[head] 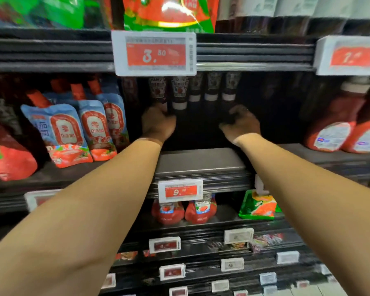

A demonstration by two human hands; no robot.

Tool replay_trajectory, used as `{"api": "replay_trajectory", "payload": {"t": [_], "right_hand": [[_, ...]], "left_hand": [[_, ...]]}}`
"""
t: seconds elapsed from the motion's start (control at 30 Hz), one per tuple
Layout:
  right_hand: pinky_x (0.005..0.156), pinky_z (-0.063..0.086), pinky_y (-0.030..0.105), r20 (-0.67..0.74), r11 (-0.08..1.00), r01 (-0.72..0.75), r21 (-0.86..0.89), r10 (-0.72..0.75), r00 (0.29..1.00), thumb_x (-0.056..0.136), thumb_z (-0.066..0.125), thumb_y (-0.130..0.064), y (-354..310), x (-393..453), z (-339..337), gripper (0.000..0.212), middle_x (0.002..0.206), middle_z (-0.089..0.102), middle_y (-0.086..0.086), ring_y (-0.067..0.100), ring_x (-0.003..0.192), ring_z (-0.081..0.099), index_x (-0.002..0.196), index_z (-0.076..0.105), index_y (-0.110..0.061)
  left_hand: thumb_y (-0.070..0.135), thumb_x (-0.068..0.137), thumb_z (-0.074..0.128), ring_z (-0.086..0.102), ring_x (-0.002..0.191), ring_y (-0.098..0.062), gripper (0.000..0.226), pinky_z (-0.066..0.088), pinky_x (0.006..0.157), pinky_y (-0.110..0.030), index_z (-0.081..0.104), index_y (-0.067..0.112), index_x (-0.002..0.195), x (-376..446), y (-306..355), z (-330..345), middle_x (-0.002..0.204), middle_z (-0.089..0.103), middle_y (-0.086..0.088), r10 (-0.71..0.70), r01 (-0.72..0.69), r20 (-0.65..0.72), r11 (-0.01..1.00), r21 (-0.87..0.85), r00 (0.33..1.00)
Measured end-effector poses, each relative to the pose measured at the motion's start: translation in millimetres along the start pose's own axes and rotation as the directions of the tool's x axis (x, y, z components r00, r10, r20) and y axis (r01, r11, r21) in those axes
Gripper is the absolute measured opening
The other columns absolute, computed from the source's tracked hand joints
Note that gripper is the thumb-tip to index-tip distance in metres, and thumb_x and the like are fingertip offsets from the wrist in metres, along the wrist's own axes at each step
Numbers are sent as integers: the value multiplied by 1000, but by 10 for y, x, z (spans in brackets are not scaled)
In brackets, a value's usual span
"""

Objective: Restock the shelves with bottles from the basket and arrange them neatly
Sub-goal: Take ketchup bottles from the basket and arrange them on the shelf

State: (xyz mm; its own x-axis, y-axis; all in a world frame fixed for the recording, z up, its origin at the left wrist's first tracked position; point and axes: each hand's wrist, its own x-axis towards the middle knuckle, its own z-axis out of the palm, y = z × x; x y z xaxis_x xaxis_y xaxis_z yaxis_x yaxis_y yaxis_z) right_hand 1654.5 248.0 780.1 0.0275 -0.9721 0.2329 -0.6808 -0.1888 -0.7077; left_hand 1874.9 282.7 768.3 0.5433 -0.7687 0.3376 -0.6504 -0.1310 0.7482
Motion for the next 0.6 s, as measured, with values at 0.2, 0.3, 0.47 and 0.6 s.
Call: {"api": "replay_trajectory", "payload": {"t": [0.2,0.3,0.47,0.6], "right_hand": [[87,42,22,52,991,-43,-123,50,997,85,78,-32,197,-272,-387,41,121,65,3,22,106,61,120,60,-19],[93,43,24,75,972,9,-235,9,997,86,76,-37,303,-418,-586,42,123,65,8,26,114,61,122,64,-20],[90,42,25,144,959,179,-218,-150,978,87,74,-34,526,-731,-894,33,118,68,6,25,111,62,117,70,-20],[85,40,27,120,914,365,-177,-349,930,89,70,-26,787,-1043,-1076,23,103,67,4,27,102,63,111,73,-17]], "left_hand": [[27,92,68,58,124,-25,33,39,97,-25,67,18,123,-78,4,-104,133,64,-5,1,-10,142,998,57,990],[27,91,70,58,123,-24,32,41,100,-29,67,19,122,-205,47,-163,133,63,-4,16,-26,168,998,63,986],[21,88,74,60,112,-18,32,41,93,-23,70,16,120,-589,102,-333,127,68,-4,28,-32,152,999,27,988],[20,87,75,68,100,-14,23,50,91,-26,74,18,110,-1180,123,-550,107,74,0,88,-88,-8,991,-97,996]]}}
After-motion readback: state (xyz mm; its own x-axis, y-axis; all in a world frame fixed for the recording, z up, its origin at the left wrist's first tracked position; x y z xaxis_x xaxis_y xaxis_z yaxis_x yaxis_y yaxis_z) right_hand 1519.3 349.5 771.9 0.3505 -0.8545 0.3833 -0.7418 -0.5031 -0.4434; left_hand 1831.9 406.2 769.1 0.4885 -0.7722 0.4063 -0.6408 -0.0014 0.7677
